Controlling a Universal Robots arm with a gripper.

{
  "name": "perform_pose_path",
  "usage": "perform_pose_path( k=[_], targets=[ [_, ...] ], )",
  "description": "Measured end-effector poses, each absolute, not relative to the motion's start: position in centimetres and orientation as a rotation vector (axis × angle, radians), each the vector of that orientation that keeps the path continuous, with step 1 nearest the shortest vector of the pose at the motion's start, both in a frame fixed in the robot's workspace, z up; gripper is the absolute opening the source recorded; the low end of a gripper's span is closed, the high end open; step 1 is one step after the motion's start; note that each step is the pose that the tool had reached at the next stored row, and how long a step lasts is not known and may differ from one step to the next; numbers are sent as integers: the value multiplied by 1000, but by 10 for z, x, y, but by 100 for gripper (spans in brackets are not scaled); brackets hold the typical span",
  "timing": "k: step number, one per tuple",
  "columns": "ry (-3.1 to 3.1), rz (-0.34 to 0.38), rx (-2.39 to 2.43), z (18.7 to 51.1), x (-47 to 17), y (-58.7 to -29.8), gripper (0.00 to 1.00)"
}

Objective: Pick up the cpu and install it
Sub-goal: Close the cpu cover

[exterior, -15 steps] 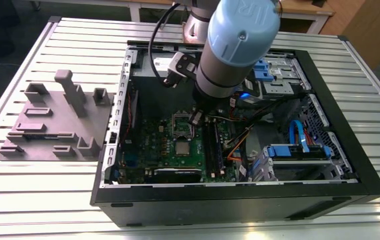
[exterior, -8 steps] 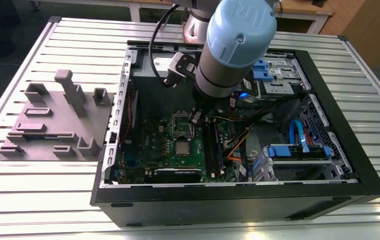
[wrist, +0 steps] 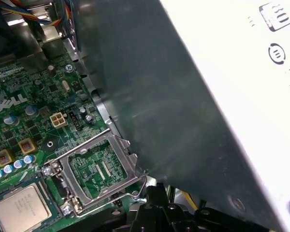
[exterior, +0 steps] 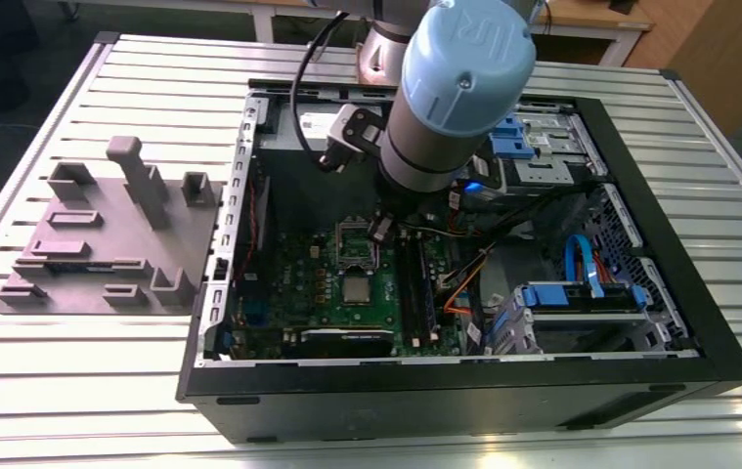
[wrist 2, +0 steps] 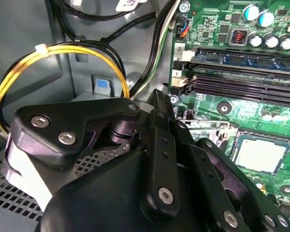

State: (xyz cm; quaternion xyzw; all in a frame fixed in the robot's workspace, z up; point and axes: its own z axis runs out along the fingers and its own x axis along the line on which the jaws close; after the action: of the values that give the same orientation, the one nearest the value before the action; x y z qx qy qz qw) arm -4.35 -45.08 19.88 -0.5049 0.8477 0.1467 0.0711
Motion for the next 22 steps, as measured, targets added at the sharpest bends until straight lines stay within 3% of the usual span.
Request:
perform_pose_path(
  k=[22],
  targets=[
    [2565, 417, -1527, 197, -46, -449, 11]
  ],
)
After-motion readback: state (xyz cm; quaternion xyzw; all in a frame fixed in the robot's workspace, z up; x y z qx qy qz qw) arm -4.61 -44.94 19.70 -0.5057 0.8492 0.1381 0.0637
